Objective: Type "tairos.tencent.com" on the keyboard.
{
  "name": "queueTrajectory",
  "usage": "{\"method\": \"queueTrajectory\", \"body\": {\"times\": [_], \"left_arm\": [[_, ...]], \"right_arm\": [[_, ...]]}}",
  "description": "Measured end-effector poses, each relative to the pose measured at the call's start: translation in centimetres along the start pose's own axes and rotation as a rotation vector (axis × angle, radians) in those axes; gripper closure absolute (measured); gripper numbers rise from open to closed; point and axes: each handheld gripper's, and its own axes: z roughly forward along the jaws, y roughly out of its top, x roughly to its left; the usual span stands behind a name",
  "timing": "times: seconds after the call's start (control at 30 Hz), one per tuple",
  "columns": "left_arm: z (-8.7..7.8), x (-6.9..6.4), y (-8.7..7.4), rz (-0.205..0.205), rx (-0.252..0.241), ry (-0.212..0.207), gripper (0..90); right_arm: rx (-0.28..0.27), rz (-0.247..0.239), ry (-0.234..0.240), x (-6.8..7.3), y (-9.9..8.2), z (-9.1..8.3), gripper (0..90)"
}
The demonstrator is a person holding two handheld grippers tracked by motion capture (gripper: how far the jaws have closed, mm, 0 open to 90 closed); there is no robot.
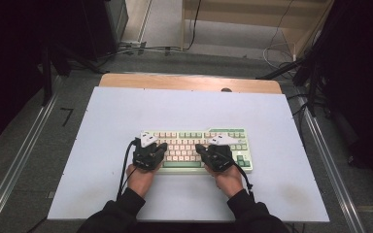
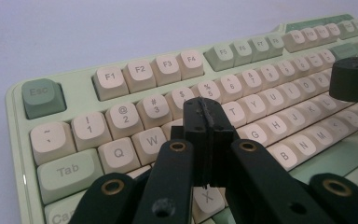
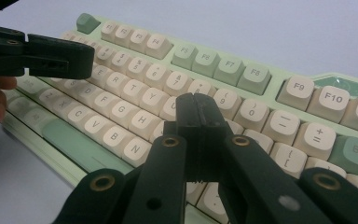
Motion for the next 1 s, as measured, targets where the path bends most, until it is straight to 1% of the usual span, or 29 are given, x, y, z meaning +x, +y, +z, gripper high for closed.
{"method": "queueTrajectory", "body": {"times": [0.3, 0.63, 0.8, 0.83, 0.9, 0.97, 1.0], "left_arm": [[0.4, 0.2, 0.2, -0.004, -0.003, 0.015, 90.0], [0.7, 0.2, 0.2, -0.002, 0.001, 0.021, 90.0], [0.9, 0.3, 0.2, 0.002, 0.013, 0.023, 90.0], [1.0, 0.2, 0.2, 0.003, 0.013, 0.021, 90.0], [1.2, 0.2, 0.1, 0.006, 0.031, 0.010, 90.0], [1.1, 0.2, 0.2, 0.008, 0.026, 0.010, 90.0], [1.0, 0.1, 0.2, 0.009, 0.014, 0.015, 90.0]], "right_arm": [[0.002, -0.002, -0.001, 0.1, 0.0, 0.1, 87.3], [0.002, -0.004, 0.002, 0.1, 0.0, 0.1, 87.3], [0.002, -0.003, 0.002, 0.1, 0.0, 0.0, 87.3], [0.002, -0.004, 0.002, 0.1, 0.0, 0.1, 87.3], [0.002, -0.004, 0.002, 0.1, 0.0, 0.1, 87.2], [0.005, -0.005, 0.002, 0.2, -0.1, 0.1, 87.3], [0.005, -0.006, 0.002, 0.2, -0.1, 0.1, 87.3]]}}
